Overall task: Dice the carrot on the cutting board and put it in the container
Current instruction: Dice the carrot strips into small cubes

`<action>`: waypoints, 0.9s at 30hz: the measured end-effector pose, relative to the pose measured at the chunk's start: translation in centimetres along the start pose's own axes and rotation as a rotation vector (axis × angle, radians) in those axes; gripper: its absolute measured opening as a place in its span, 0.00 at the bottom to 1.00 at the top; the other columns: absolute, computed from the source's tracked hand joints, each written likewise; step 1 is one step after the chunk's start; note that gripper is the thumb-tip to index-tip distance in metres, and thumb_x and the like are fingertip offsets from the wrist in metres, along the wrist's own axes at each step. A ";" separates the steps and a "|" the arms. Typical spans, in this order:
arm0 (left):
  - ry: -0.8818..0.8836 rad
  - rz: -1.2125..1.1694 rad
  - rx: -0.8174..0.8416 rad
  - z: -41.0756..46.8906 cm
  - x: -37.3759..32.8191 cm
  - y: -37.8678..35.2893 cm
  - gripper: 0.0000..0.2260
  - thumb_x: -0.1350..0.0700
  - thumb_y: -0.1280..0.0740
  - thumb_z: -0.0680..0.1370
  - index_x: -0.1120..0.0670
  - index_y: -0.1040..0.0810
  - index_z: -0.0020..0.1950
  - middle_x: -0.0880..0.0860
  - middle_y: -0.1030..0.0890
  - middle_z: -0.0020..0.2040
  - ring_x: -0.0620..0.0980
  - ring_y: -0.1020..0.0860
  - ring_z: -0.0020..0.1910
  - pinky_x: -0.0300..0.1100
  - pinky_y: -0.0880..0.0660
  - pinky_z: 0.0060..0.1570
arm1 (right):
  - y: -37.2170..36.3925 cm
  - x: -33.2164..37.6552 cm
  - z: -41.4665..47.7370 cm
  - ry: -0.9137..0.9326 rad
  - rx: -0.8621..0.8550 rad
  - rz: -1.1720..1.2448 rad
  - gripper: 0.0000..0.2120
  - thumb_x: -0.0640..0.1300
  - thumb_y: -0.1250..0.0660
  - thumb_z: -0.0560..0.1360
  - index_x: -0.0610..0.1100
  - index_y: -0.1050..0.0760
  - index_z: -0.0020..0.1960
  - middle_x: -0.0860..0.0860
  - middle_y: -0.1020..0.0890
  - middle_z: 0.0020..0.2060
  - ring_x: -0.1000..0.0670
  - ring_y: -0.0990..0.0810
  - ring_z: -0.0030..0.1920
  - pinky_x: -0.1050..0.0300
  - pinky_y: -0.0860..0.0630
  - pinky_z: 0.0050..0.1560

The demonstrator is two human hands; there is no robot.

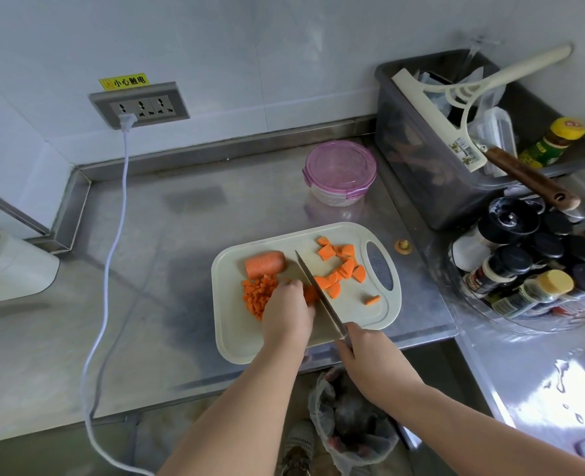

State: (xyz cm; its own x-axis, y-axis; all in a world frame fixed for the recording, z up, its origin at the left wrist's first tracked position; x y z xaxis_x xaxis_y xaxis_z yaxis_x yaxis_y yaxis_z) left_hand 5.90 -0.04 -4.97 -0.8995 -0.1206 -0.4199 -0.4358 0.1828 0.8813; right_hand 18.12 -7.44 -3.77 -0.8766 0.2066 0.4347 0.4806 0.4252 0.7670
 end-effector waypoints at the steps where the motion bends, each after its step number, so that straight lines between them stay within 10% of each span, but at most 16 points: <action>1: -0.002 0.004 -0.003 0.0 0.0 0.0 0.09 0.55 0.33 0.77 0.56 0.23 0.55 0.53 0.22 0.55 0.52 0.22 0.53 0.42 0.26 0.47 | -0.1 0.1 0.0 -0.003 0.007 -0.004 0.12 0.51 0.44 0.82 0.46 0.28 0.60 0.51 0.19 0.46 0.52 0.19 0.44 0.55 0.18 0.47; 27: -0.009 -0.028 -0.048 0.1 -0.3 -0.7 0.11 0.53 0.33 0.76 0.57 0.24 0.56 0.53 0.23 0.56 0.53 0.23 0.54 0.40 0.29 0.44 | 0.1 -0.8 1.3 -0.068 -0.059 -0.090 0.06 0.39 0.45 0.81 0.43 0.30 0.54 0.47 0.21 0.41 0.46 0.20 0.40 0.50 0.20 0.42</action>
State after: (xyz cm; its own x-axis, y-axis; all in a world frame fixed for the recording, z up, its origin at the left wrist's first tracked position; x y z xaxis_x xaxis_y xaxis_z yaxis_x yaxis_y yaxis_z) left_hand 6.42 -0.01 -5.48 -0.8872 -0.1160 -0.4466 -0.4594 0.1327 0.8783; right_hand 18.87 -6.44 -4.61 -0.9152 0.2301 0.3309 0.3985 0.3929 0.8288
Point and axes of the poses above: each hand's wrist, its own z-axis towards the middle knuckle, its own y-axis out of the back of the hand, x = y × z, the point moved 2 cm from there along z, towards the middle knuckle
